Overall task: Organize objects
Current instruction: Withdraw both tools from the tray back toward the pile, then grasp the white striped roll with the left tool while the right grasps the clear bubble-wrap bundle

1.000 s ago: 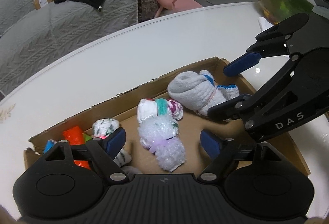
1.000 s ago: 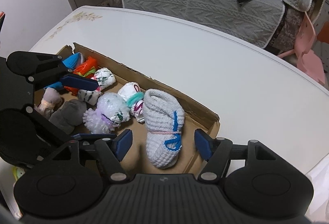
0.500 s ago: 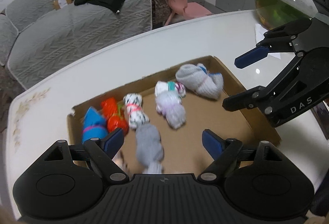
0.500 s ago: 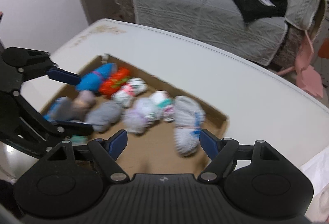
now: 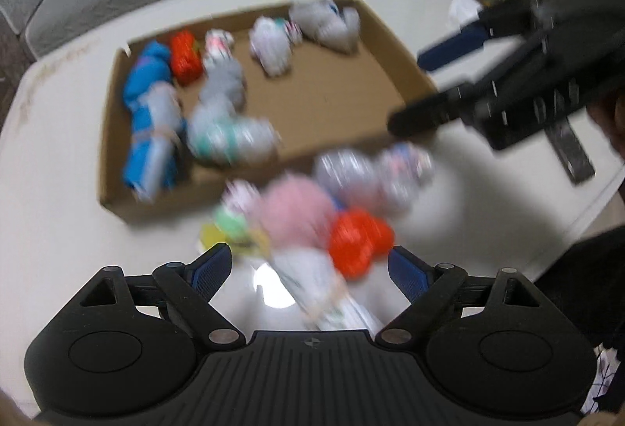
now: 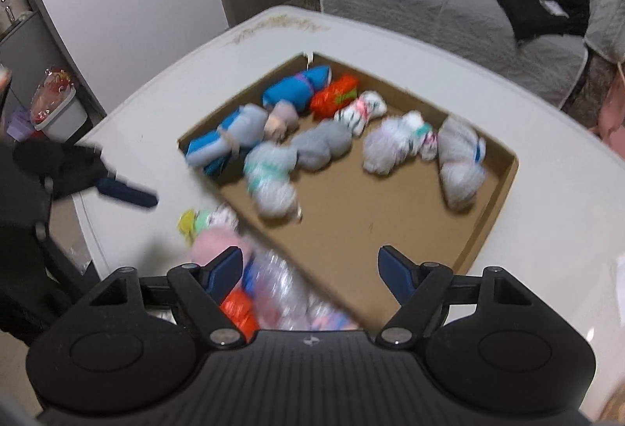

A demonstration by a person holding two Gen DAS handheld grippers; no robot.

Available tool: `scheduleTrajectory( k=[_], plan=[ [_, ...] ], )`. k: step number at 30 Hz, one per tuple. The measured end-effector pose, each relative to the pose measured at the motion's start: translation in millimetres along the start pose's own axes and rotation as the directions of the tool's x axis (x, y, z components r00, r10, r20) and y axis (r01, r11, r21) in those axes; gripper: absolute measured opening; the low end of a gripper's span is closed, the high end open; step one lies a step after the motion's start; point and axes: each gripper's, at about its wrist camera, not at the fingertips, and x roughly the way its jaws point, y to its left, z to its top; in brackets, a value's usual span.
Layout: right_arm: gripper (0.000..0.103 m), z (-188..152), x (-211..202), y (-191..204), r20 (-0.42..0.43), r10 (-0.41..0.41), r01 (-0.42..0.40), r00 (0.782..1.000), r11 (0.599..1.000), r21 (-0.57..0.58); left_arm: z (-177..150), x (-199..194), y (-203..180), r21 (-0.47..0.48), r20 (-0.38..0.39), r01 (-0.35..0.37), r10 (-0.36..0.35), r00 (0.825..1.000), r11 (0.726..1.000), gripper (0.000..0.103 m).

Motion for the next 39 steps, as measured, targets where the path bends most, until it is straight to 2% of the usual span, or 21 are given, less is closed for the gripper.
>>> scheduleTrajectory(
  k=[9, 19, 22, 29, 30, 32, 35, 37, 39],
  plan=[
    [0.066, -18.4, 11.7, 14.4, -0.052, 0.012, -0.012, 0.999, 1.000, 0.002, -26.5, 34.4, -12.4, -0.036, -0.032, -0.052, 0.051, 0.998, 0.998, 0.089],
    [0.056, -21.5, 34.3, 22.8, -0.100, 0.073, -0.074, 0.992, 0.997, -0.008, -35.6, 40.3, 15.8, -0.075, -0.093, -0.088, 0.081, 0.992, 0.993, 0.063],
    [0.050, -21.7, 41.1, 23.8, -0.115, 0.098, -0.098, 0.988, 0.995, 0.006, -36.7, 40.3, 20.9, -0.082, -0.097, -0.092, 0.083, 0.992, 0.992, 0.062],
    [0.046, -23.5, 53.3, 21.2, -0.143, 0.129, -0.123, 0.981, 0.991, 0.050, -39.5, 38.4, 21.3, -0.088, -0.097, -0.076, 0.067, 0.993, 0.993, 0.059],
    [0.044, -23.2, 54.1, 19.9, -0.143, 0.135, -0.127, 0.980, 0.990, 0.063, -40.4, 37.7, 21.6, -0.086, -0.097, -0.075, 0.066, 0.993, 0.993, 0.059],
    [0.031, -22.7, 54.4, 17.6, -0.147, 0.128, -0.117, 0.981, 0.990, 0.081, -42.1, 36.8, 22.6, -0.082, -0.095, -0.075, 0.067, 0.993, 0.994, 0.058],
    [0.022, -24.5, 53.1, 15.6, -0.158, 0.131, -0.117, 0.979, 0.988, 0.097, -42.1, 34.8, 25.4, -0.088, -0.093, -0.075, 0.066, 0.993, 0.993, 0.052],
    [0.022, -25.3, 53.1, 16.4, -0.161, 0.111, -0.098, 0.981, 0.991, 0.091, -42.0, 34.0, 25.3, -0.090, -0.095, -0.075, 0.067, 0.993, 0.993, 0.049],
    [0.027, -24.9, 55.1, 18.1, -0.158, 0.081, -0.070, 0.984, 0.995, 0.075, -42.8, 34.2, 23.0, -0.087, -0.090, -0.078, 0.070, 0.993, 0.993, 0.051]
  ],
)
